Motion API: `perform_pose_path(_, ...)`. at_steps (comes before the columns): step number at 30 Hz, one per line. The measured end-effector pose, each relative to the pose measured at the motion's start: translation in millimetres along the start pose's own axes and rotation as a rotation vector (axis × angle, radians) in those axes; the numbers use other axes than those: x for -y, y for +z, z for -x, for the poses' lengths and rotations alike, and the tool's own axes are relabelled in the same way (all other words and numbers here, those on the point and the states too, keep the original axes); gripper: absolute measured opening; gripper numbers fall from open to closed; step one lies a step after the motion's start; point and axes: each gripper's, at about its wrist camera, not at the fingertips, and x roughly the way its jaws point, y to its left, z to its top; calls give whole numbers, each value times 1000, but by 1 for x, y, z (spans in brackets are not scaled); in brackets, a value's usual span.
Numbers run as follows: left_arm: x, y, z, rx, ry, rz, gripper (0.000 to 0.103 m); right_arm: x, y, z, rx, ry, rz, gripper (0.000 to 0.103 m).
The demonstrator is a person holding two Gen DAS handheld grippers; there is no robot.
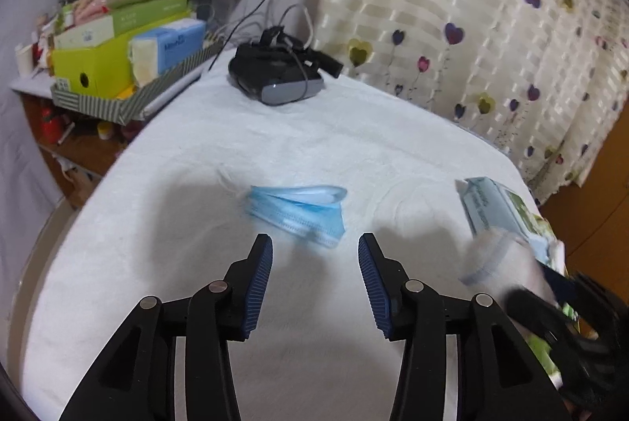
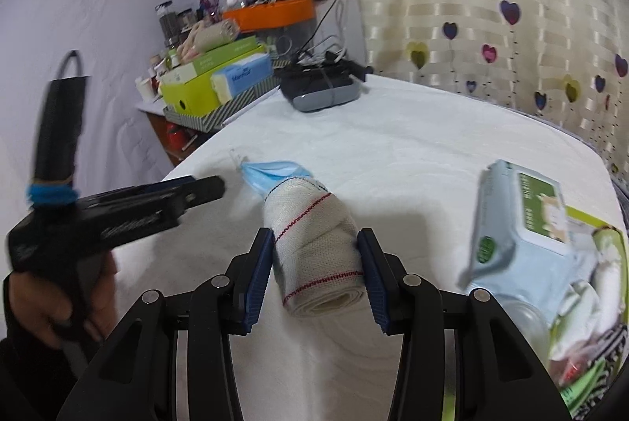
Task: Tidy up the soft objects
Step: 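Close right tool on the white bandage roll while left tool grasps the blue mask, then carry the blue mask and bandage roll with both tools over the box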
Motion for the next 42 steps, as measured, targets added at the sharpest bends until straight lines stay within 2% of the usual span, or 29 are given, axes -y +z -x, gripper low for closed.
perform_pose_path(5,5,12,-35,-36,27,34,50,7,-1,10,16,1,-6,45)
perform_pose_path(12,4,19,-76,-76,157,58,52,17,0,11,17,4,-13,45)
perform_pose_path(15,2,19,-92,-106,171,67,52,21,-1,12,17,-1,-17,45)
perform_pose_path(18,4,21,-96,-94,190,52,51,25,-1,12,17,-5,-20,45)
perform_pose_path(19,5,22,-97,-90,194,48,46,26,-1,12,18,-6,-22,45)
perform_pose_path(20,6,22,-98,-83,209,33,33,27,-1,12,20,-6,-24,45)
perform_pose_path(23,8,24,-101,-70,234,4,21,26,-1,12,21,-5,-25,45)
perform_pose_path(26,13,23,-98,-59,245,-26,12,27,-2,14,26,-8,-23,45)
perform_pose_path(28,17,22,-91,-47,242,-42,10,26,-3,16,30,-13,-23,45)
perform_pose_path(35,40,11,-45,29,210,-97,10,24,-7,32,57,-23,-24,45)
perform_pose_path(42,60,-9,7,103,167,-112,10,24,-18,54,84,-26,-37,45)
